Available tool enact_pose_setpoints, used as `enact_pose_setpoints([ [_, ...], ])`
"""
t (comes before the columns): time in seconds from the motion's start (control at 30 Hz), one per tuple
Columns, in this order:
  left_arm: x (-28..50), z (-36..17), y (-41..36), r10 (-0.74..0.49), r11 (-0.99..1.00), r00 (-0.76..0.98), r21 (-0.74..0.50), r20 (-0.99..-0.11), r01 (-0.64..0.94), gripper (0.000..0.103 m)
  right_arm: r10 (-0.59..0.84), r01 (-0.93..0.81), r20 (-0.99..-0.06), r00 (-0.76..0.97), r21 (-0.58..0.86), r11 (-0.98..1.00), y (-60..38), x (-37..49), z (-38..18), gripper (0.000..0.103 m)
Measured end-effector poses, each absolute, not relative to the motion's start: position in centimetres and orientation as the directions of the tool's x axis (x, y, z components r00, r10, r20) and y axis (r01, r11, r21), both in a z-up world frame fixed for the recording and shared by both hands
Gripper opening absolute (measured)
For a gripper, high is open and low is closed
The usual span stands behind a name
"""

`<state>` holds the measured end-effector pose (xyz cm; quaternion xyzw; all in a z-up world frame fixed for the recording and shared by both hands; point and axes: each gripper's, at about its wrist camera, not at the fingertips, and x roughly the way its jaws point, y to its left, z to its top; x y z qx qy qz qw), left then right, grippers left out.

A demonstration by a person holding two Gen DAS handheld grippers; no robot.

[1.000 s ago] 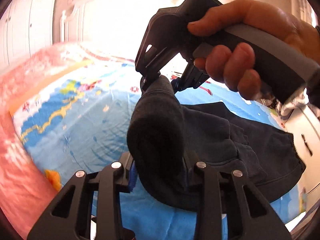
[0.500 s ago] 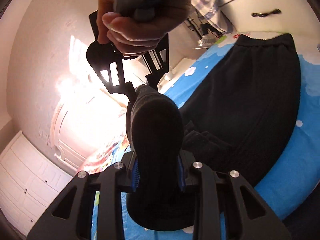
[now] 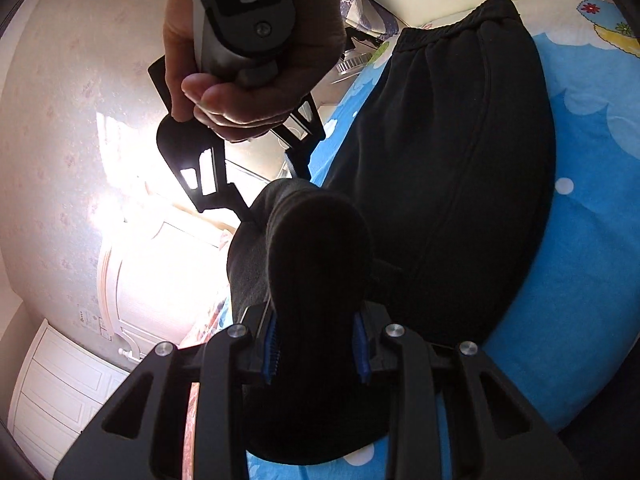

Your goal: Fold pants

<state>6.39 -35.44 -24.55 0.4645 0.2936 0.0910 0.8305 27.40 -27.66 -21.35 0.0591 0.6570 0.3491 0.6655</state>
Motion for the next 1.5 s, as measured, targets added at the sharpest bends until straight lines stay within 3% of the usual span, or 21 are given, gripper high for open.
enact_pose_setpoints([
  [0.13,5.8,-24.3,-36.4,0.411,0.517,0.837,0.849,-0.361,0.112,0.029,0.550,-0.411,-0.831,-0.082,0.531,0.741,-29.0,27.6,-19.7,0.026],
  [0.37,6.3,-24.2,-41.4,0.285,0.444,0.902,0.879,-0.323,0.175,0.029,0.439,-0.431,-0.898,0.033,0.383,0.817,-34.7,28.3,-17.1,0.024],
  [0.73,7.3,-26.2,-47.6,0.150,0.383,0.924,0.882,-0.351,0.273,0.029,0.348,-0.333,-0.934,0.082,0.303,0.893,-44.6,30.3,-20.0,0.023],
  [1.13,10.8,-26.9,-49.9,0.174,0.369,0.927,0.895,-0.333,0.253,0.029,0.417,-0.408,-0.894,0.161,0.325,0.854,-47.4,31.1,-18.3,0.023],
  [1.5,10.7,-27.5,-52.6,0.204,0.338,0.922,0.907,-0.330,0.250,0.029,0.317,-0.363,-0.931,0.180,0.236,0.901,-48.5,32.6,-19.9,0.023],
])
